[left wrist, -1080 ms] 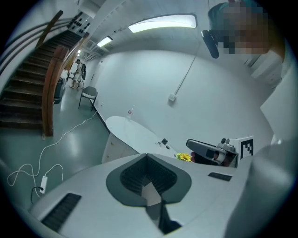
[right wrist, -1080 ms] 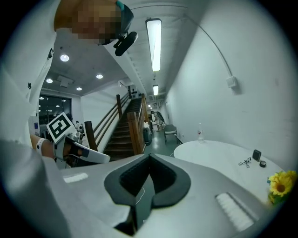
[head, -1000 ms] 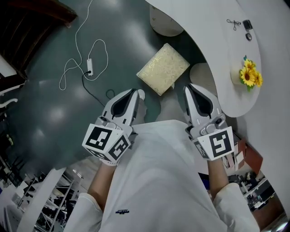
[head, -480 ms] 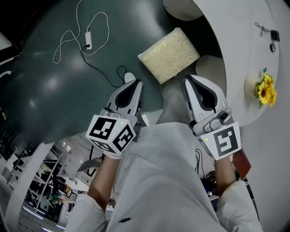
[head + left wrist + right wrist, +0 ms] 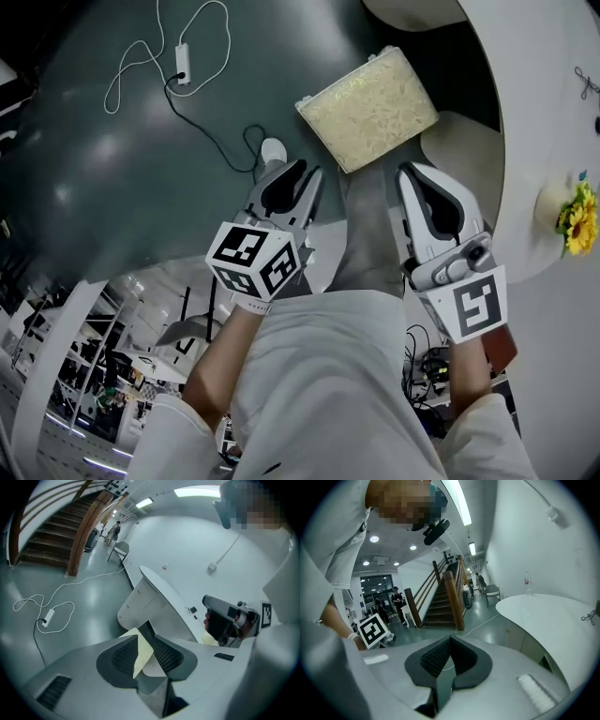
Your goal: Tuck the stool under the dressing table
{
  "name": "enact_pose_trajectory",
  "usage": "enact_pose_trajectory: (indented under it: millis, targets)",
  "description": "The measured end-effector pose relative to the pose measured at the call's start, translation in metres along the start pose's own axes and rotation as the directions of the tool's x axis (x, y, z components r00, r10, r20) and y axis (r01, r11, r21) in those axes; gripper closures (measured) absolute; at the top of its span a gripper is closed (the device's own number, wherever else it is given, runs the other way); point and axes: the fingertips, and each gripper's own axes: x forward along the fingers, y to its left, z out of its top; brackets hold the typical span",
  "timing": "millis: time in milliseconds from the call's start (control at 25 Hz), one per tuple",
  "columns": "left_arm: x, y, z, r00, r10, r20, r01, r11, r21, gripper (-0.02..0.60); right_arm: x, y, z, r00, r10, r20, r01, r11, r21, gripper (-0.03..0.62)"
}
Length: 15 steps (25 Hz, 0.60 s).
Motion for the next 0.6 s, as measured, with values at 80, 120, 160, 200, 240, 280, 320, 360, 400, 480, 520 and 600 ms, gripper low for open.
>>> enact_pose_trajectory:
  millis: [80,120,160,200,240,280,320,360,400,480,520,600]
  targets:
    - [0.014,0.008,-0.013,1.0,-0.004,-0.026,0.005,1.0,0.019,0.479,0.008,-0.008,-0.013,1.0,-0.011,-0.015,0.011,1.0,0.005,0.588]
    - [0.021,0.012,-0.019,0.999,-0.006,-0.037,0.007,1.0,0.028,0.467,0.014,-0.011,-0.016,1.0,-0.02,-0.015,0.02,1.0,0.009,0.588]
    - [0.027,0.016,-0.025,0.999,-0.007,-0.046,0.008,0.999,0.034,0.458,0.019,-0.014,-0.018,1.0,-0.027,-0.01,0.027,1.0,0.01,0.588]
    - [0.032,0.021,-0.031,0.999,-0.006,-0.054,0.008,0.999,0.037,0.452,0.024,-0.017,-0.02,1.0,-0.03,-0.004,0.03,0.999,0.01,0.588]
    - [0.037,0.026,-0.037,0.998,-0.005,-0.063,0.007,0.999,0.035,0.446,0.027,-0.019,-0.023,0.999,-0.032,-0.002,0.032,0.999,0.011,0.588]
    - [0.042,0.03,-0.045,0.997,-0.004,-0.074,0.006,1.0,0.029,0.442,0.029,-0.021,-0.027,0.999,-0.033,-0.005,0.033,0.999,0.013,0.588]
    - [0.047,0.033,-0.053,0.996,-0.003,-0.086,0.004,1.0,0.02,0.436,0.03,-0.023,-0.031,0.999,-0.033,-0.013,0.034,0.999,0.016,0.588]
    - [0.052,0.036,-0.06,0.995,-0.003,-0.096,0.004,1.0,0.011,0.426,0.03,-0.025,-0.036,0.999,-0.032,-0.022,0.032,0.999,0.018,0.588]
    - [0.058,0.039,-0.064,0.995,-0.004,-0.101,0.004,1.0,0.003,0.41,0.031,-0.028,-0.04,0.999,-0.029,-0.03,0.03,0.999,0.017,0.588]
    - [0.068,0.045,-0.066,0.996,-0.012,-0.094,0.01,1.0,-0.021,0.372,0.033,-0.031,-0.05,0.999,-0.018,-0.038,0.019,1.0,0.018,0.588]
    - [0.073,0.048,-0.067,0.996,-0.015,-0.084,0.012,0.999,-0.038,0.36,0.034,-0.033,-0.055,0.999,-0.012,-0.041,0.013,1.0,0.018,0.588]
    - [0.083,0.055,-0.071,0.997,-0.01,-0.071,0.005,0.997,-0.071,0.342,0.039,-0.037,-0.064,0.999,-0.017,-0.05,0.017,1.0,0.01,0.588]
